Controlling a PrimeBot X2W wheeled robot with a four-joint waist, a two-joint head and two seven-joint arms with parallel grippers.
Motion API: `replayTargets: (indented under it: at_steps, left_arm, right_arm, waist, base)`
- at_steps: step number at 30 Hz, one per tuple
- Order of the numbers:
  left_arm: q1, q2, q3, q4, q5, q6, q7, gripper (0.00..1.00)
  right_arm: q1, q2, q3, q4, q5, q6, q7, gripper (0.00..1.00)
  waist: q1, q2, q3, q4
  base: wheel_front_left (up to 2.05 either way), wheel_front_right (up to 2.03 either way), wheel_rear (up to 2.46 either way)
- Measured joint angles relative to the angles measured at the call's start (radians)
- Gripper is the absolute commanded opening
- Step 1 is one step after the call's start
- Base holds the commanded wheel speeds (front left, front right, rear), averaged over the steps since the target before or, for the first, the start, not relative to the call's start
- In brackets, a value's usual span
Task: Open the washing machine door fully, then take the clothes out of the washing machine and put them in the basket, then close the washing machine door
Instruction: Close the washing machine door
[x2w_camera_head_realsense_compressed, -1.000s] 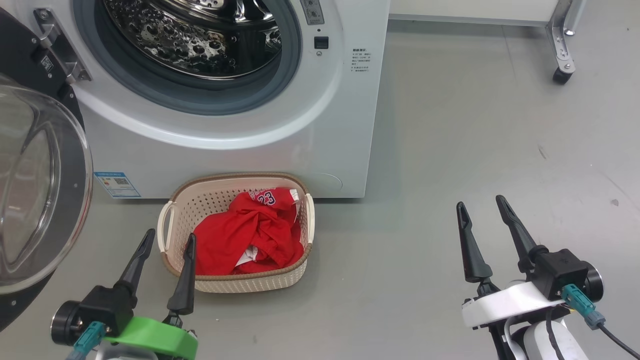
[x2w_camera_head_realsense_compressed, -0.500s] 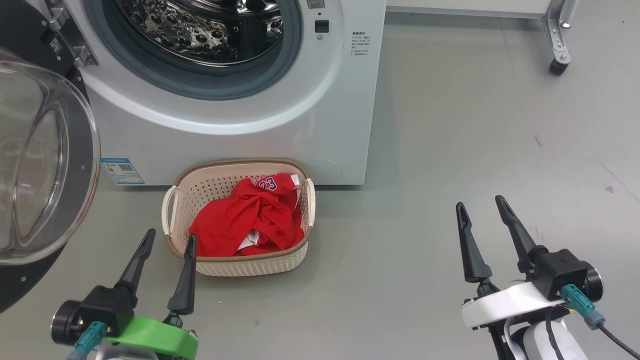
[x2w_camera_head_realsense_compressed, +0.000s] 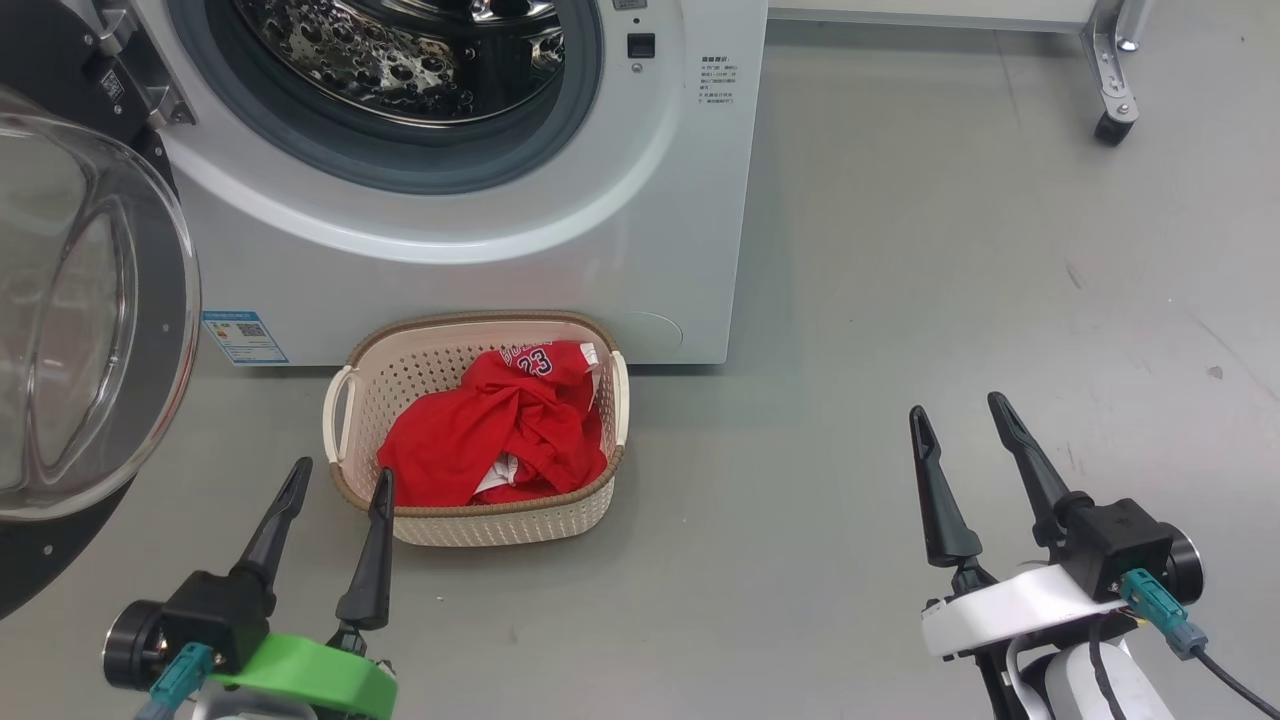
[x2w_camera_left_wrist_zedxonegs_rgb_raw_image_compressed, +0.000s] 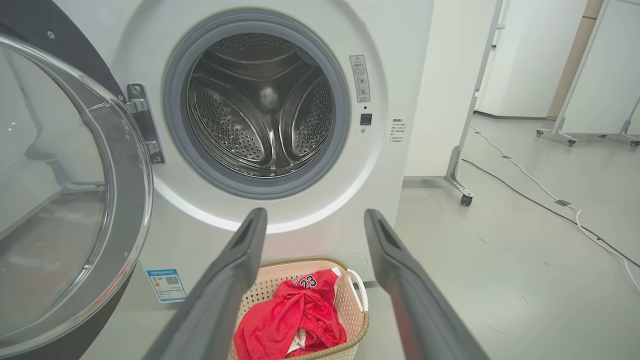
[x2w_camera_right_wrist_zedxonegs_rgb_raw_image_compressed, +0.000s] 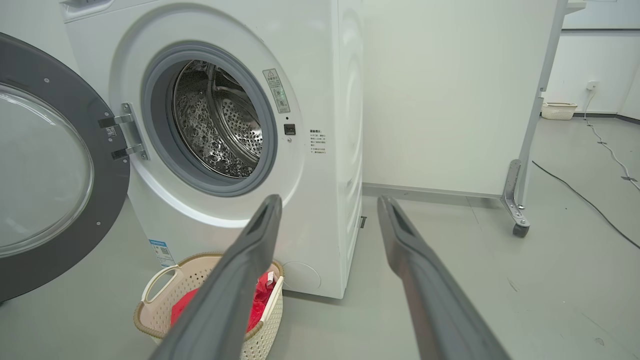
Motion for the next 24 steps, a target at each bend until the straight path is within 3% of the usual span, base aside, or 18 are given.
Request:
replayTargets:
  at_steps: [16, 24]
  left_arm:
    - [0.000, 0.000, -0.004, 0.001, 0.002, -0.001, 0.000, 1.00]
    - [-0.001, -0.002, -0.027, 0.006, 0.003, -0.001, 0.000, 1.00]
  right_arm:
    - [0.000, 0.000, 0.002, 0.001, 0.002, 0.000, 0.000, 1.00]
    - [0.000, 0.000, 0.000, -0.001, 0.001, -0.001, 0.000, 1.00]
  waist:
    - [0.0000, 0.0000, -0.003, 0.005]
    - [0.0000, 0.0000, 0.009, 0.039]
  base:
    - [0.00, 0.00, 0.00]
    - [0.00, 0.00, 0.00]
